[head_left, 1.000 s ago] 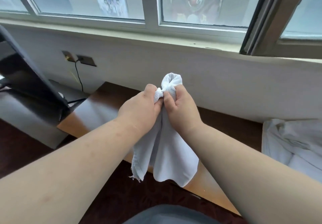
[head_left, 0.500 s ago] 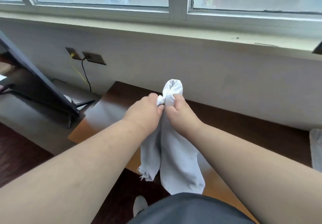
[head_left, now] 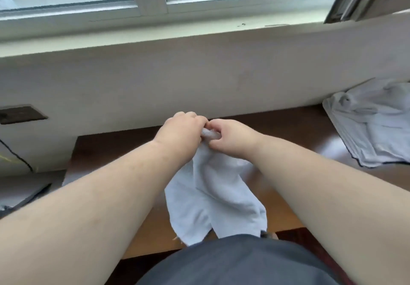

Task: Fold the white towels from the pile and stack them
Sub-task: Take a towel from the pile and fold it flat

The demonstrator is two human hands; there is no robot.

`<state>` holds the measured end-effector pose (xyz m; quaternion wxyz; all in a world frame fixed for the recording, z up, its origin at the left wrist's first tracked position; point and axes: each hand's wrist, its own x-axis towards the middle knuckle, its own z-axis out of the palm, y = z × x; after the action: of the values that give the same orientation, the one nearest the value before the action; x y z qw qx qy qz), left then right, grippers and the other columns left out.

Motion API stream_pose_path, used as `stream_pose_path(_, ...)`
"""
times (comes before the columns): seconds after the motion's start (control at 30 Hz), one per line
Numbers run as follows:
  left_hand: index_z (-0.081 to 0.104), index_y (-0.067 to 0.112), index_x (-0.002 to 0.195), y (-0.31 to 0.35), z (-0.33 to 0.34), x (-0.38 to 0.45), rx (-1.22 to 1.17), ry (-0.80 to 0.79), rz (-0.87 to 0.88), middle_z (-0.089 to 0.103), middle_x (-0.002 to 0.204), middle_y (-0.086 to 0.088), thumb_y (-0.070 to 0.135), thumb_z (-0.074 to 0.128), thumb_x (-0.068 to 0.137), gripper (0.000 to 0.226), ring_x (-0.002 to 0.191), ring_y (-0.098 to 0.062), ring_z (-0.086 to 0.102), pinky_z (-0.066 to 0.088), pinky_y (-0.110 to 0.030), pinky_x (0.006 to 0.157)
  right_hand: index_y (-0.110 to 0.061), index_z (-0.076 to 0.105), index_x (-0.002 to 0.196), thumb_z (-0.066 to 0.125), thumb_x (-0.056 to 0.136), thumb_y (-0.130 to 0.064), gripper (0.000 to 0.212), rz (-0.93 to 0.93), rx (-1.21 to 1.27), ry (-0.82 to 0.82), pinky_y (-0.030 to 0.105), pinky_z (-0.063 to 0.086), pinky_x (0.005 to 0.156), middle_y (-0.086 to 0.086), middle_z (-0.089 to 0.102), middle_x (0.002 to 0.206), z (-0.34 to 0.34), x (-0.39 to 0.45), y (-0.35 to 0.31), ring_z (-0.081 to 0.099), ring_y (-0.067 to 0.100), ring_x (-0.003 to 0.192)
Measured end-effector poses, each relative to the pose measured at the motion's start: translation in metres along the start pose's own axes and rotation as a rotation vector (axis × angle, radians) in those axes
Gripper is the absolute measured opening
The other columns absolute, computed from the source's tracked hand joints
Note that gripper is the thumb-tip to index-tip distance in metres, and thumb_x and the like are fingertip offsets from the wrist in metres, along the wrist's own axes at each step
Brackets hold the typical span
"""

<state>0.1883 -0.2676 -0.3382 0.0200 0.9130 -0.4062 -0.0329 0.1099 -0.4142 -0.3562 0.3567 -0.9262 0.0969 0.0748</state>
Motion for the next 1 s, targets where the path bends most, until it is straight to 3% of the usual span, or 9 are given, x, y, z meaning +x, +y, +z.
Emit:
stream_pose_path(0.07,0.059,0.036,0.111,-0.002,0.001,0.006,0.003,-0.053,0.024,0.051,0.103,0.006,0.012,0.051,0.088,0.035,0.097,-0.020,0.047,0.046,-0.034,0.078,-0.039,0.055,0.091,0.057,0.068,-0.036,0.023,0.097,-0.200,-0.087,0.032,0.049,0.064,-0.013,0.064,0.081,-0.007,-0.007,0.021,0.061,0.012,0.077)
stream_pose_path(0.17,0.059,0.035,0.105,-0.001,0.000,0.016,-0.037,-0.081,-0.009,0.047,0.098,0.005,0.007,0.047,0.087,0.035,0.094,-0.020,0.045,0.049,-0.038,0.078,-0.032,0.061,0.089,0.059,0.076,-0.037,0.013,0.278,-0.322,-0.166,0.028,0.041,0.059,-0.012,0.064,0.081,-0.013,-0.024,0.062,0.062,0.015,0.079)
stream_pose_path(0.27,0.057,0.035,0.111,0.011,-0.001,0.026,0.059,-0.091,-0.015,0.050,0.103,0.005,0.019,0.048,0.086,0.030,0.098,-0.021,0.042,0.043,-0.034,0.081,-0.028,0.066,0.089,0.064,0.082,-0.039,0.014,0.330,-0.111,-0.041,0.026,0.040,0.054,-0.010,0.064,0.080,-0.013,-0.044,0.086,0.061,0.013,0.075)
stream_pose_path(0.4,0.040,0.036,0.140,0.061,-0.002,0.040,-0.056,-0.177,0.306,0.047,0.140,0.010,0.034,0.059,0.083,0.060,0.132,-0.020,0.037,0.035,-0.036,0.106,-0.031,0.067,0.095,0.072,0.080,-0.041,0.018,0.252,0.111,0.132,0.021,0.043,0.060,-0.013,0.067,0.085,-0.018,-0.054,0.094,0.062,0.004,0.080)
stream_pose_path(0.6,0.037,0.040,0.141,0.125,-0.004,0.076,-0.172,-0.199,0.433,0.055,0.117,0.009,0.037,0.064,0.089,0.059,0.110,-0.018,0.052,0.044,-0.035,0.090,-0.035,0.059,0.097,0.074,0.070,-0.053,0.036,0.262,0.400,0.353,0.017,0.047,0.067,-0.013,0.070,0.089,-0.057,-0.068,0.118,0.063,-0.004,0.082)
stream_pose_path(0.7,0.042,0.043,0.140,0.141,-0.003,0.098,-0.195,-0.228,0.451,0.051,0.097,0.015,0.041,0.058,0.093,0.050,0.091,-0.011,0.052,0.043,-0.030,0.080,-0.031,0.058,0.105,0.079,0.071,-0.046,0.043,0.252,0.677,0.326,0.030,0.054,0.083,-0.009,0.076,0.092,-0.071,-0.074,0.147,0.071,0.005,0.089)
stream_pose_path(0.8,0.046,0.044,0.137,0.162,0.001,0.117,-0.271,-0.257,0.417,0.048,0.109,0.019,0.040,0.064,0.088,0.052,0.097,-0.005,0.051,0.039,-0.025,0.084,-0.023,0.056,0.106,0.079,0.070,-0.033,0.044,0.225,0.884,0.340,0.041,0.052,0.090,0.003,0.077,0.092,-0.077,-0.068,0.171,0.072,0.018,0.091)
stream_pose_path(0.87,0.046,0.042,0.136,0.176,0.002,0.134,-0.324,-0.322,0.373,0.055,0.113,0.022,0.037,0.066,0.088,0.053,0.103,-0.005,0.053,0.037,-0.022,0.083,-0.021,0.054,0.109,0.077,0.072,-0.029,0.045,0.217,0.994,0.357,0.040,0.052,0.086,0.007,0.075,0.091,-0.083,-0.064,0.185,0.070,0.019,0.086)
stream_pose_path(1.0,0.058,0.040,0.119,0.193,0.003,0.169,-0.251,-0.395,0.277,0.060,0.094,0.020,0.038,0.063,0.090,0.030,0.085,-0.002,0.056,0.040,-0.020,0.067,-0.019,0.051,0.111,0.070,0.078,-0.039,0.042,0.244,1.301,0.319,0.027,0.052,0.054,0.004,0.068,0.091,-0.097,-0.060,0.208,0.066,0.012,0.067)
